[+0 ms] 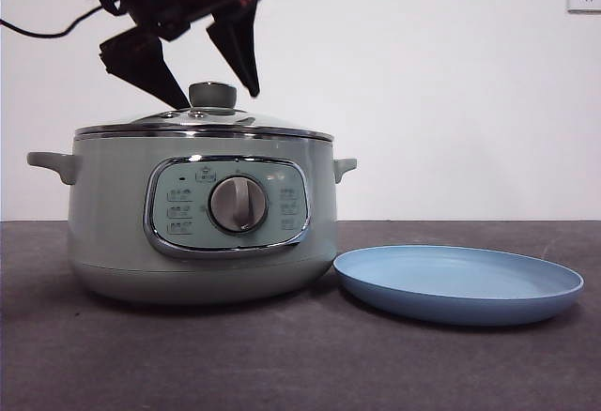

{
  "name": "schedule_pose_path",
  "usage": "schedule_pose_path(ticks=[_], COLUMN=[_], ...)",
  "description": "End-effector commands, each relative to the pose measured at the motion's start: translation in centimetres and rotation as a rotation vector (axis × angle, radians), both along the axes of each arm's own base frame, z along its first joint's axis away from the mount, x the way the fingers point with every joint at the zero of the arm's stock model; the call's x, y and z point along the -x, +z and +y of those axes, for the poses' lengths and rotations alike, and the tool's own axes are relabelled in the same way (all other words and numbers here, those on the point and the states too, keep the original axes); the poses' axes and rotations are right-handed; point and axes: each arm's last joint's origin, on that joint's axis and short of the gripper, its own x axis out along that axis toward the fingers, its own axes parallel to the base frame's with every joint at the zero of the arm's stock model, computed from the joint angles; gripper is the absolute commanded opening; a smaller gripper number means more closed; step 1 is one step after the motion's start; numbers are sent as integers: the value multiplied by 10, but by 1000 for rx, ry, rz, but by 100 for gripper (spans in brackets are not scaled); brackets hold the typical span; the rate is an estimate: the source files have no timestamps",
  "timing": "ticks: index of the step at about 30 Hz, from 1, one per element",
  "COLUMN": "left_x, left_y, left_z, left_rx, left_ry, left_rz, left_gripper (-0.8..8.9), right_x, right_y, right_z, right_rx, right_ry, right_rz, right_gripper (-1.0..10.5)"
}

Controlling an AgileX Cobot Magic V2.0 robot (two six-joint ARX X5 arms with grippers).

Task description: Take the potato out from the steamer,put the potato on the plate,close the lid

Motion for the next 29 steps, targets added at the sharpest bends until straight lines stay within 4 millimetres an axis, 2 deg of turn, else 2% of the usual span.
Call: schedule_pose_path(ticks=[1,8,15,19,22,29], left_x=[0,-1,-3,-4,-5,7], left_y=[-3,-2,0,10,31,102], left_z=[-4,-3,-4,-5,-5,1], left_rx=[-33,-81,-76,-59,-41,-25], left_ry=[-12,24,19,19,20,-7], left_rz=[-5,-44,-69,-102,-135,-233], left_gripper=[401,-16,-9,-8,-9,-8], right_x=[0,0,0,0,0,0], right_y=[1,1,1,1,1,1], right_z=[0,0,-1,-1,-1,0], right_rx=[7,12,11,11,9,-10], right_ry=[-23,-32,-30,-30,-31,-35], right_rz=[-4,-4,-5,-5,-3,12], right_gripper=[626,626,626,626,626,626])
